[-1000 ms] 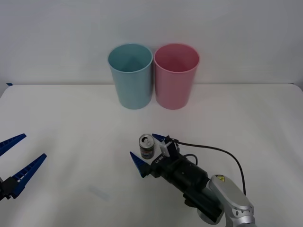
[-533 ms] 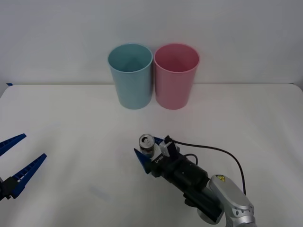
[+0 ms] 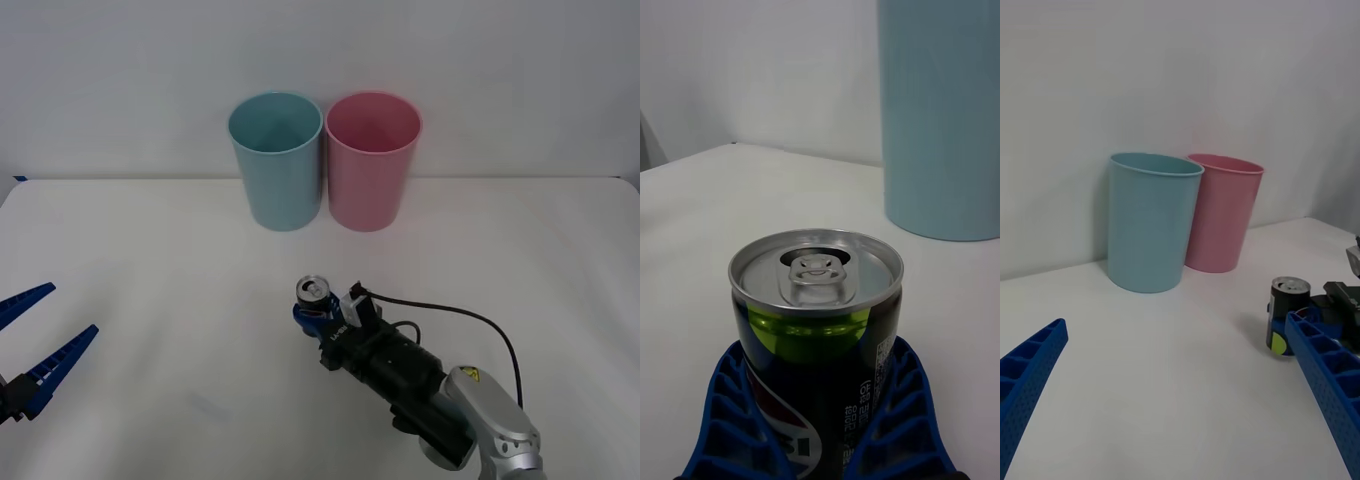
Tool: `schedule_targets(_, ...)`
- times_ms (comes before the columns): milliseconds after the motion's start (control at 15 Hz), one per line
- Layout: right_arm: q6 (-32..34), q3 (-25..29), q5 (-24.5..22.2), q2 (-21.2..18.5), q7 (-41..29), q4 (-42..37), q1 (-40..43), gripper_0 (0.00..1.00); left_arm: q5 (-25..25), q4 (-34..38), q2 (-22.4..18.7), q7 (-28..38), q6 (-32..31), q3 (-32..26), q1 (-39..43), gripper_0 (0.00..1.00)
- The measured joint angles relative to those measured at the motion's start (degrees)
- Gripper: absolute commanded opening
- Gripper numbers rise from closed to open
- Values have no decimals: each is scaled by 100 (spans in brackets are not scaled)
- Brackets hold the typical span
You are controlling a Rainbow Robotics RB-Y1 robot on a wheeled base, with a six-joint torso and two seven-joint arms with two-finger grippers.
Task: Grasp the object on the table and drop it into the matching bin: aluminum can to the light blue bin, PET bottle to the pink bin.
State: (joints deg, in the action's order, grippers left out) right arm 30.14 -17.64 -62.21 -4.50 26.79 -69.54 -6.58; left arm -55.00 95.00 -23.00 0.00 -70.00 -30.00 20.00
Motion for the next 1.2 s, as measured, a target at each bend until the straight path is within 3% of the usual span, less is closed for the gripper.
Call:
schedule_targets(400, 131, -55, 162, -365, -262, -592, 169, 0, 0, 0, 0, 0, 0, 0, 0, 100)
schedule_targets(1200, 28, -240, -49, -1412, -2366, -2998, 840, 0, 0, 0, 0, 0, 0, 0, 0, 100)
